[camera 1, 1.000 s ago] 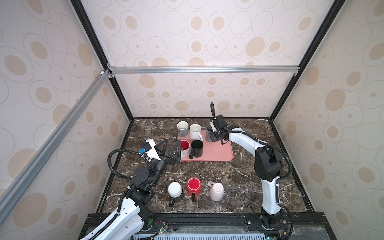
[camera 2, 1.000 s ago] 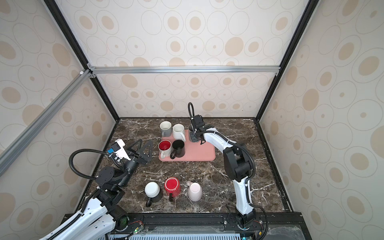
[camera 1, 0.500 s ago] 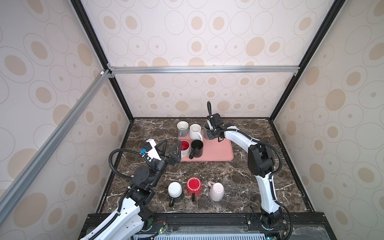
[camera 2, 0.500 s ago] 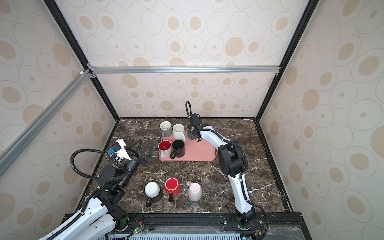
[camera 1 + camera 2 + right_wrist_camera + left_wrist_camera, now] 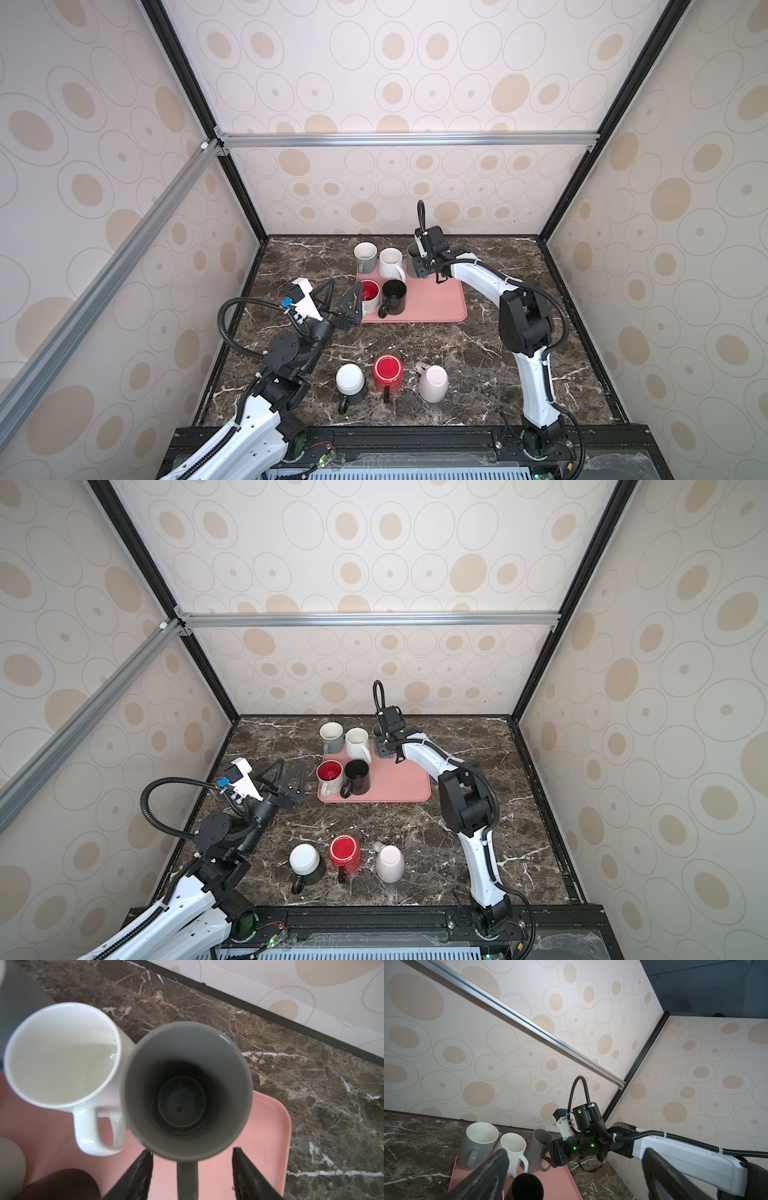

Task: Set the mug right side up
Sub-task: 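Lower the grey mug onto the far corner of the tray and open the right gripper, then move the right gripper to the upside-down white mug with black handle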

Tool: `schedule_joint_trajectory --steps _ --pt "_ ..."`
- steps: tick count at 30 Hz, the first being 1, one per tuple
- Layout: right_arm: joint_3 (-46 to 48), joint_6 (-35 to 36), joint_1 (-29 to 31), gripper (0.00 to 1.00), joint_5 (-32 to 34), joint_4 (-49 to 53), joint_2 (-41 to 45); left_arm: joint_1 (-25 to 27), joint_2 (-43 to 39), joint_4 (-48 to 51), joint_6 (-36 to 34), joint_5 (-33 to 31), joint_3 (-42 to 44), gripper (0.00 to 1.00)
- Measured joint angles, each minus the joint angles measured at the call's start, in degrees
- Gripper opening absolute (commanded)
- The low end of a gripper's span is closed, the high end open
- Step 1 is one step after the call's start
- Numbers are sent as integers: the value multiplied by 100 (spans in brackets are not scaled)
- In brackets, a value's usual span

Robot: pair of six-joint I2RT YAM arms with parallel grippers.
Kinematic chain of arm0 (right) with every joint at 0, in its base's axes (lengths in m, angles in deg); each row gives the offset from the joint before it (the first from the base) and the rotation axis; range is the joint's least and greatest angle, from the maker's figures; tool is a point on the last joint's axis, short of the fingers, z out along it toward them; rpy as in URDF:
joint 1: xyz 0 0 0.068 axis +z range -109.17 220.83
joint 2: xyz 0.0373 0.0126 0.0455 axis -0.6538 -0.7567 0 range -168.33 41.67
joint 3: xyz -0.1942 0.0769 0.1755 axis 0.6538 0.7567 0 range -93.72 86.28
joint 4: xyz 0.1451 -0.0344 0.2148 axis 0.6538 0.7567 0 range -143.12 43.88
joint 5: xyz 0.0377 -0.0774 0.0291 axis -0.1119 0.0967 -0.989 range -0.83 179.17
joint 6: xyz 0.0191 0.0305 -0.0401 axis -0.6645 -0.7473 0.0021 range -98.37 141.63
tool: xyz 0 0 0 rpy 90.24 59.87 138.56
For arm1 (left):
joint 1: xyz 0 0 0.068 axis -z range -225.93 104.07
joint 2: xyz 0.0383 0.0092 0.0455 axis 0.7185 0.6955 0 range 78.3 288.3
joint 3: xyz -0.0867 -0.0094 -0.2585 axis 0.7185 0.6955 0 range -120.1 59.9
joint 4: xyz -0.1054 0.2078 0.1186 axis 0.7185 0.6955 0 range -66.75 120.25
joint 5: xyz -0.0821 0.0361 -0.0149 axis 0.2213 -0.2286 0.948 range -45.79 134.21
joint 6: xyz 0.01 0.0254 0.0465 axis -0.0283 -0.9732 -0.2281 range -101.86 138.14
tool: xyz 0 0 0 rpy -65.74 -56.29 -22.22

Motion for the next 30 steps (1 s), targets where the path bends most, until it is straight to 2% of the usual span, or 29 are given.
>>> schedule_joint_trajectory --steps 9,17,24,30 --pt "1174 -306 42 71 -201 -573 1436 -2 -15 4 0 -74 26 99" --pt "2739 -815 291 71 -662 -999 2658 -2 -42 42 4 -81 76 99" --pt "3781 -990 868 71 -957 -1075 3744 0 -151 116 4 -118 146 99" --pt "4192 -804 1622 71 -1141 -1069 4334 -2 -162 254 15 -118 232 99"
